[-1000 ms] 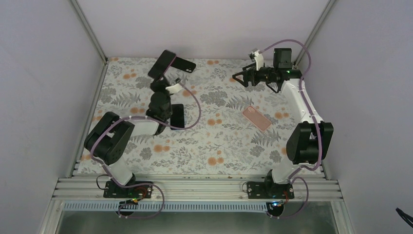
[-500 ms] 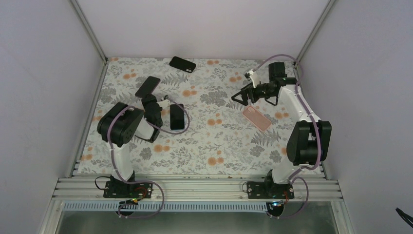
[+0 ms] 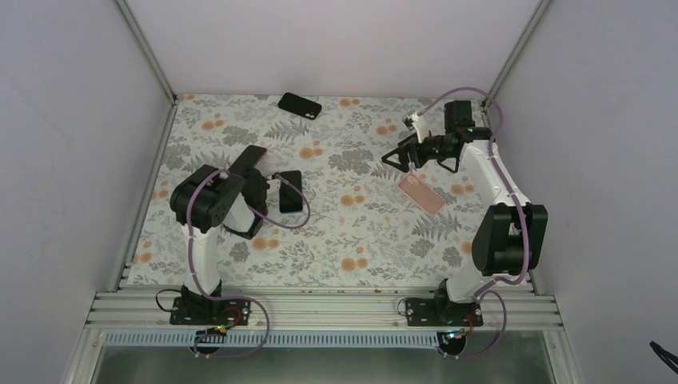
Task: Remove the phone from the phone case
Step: Place the phone at the center of the board, then reset both arms
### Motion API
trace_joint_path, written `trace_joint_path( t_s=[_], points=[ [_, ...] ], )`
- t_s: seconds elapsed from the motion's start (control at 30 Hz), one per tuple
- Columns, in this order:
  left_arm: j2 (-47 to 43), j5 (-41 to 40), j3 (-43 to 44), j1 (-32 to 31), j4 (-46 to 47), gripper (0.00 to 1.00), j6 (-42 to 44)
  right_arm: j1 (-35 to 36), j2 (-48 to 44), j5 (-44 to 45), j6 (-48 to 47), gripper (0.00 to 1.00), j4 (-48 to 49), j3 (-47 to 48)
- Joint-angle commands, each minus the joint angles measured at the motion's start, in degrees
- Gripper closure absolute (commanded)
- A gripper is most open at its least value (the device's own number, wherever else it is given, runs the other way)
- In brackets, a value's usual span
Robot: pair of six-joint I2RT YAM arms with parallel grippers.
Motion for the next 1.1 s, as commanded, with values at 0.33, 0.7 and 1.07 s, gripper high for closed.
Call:
trace_joint_path(
  t_s=[0.33,0.7,1.07],
  points=[
    [-14.23,18.86,11.05,-1.75,-68.36,0.0,-31.04,-0.96,-1.81,0.48,-0.85,0.0,-0.27,1.38],
    [-30.09,53.91,34.48,1.34,-108.48,0.0,-50.43,-1.45,-3.26,11.21,1.9,0.0,-1.5,2.46],
    [-38.13,74.43,47.29,43.12,-100.15,0.0,-71.88,-4.72,-9.2,21.74,8.7,0.0,11.63,-7.49]
  ],
)
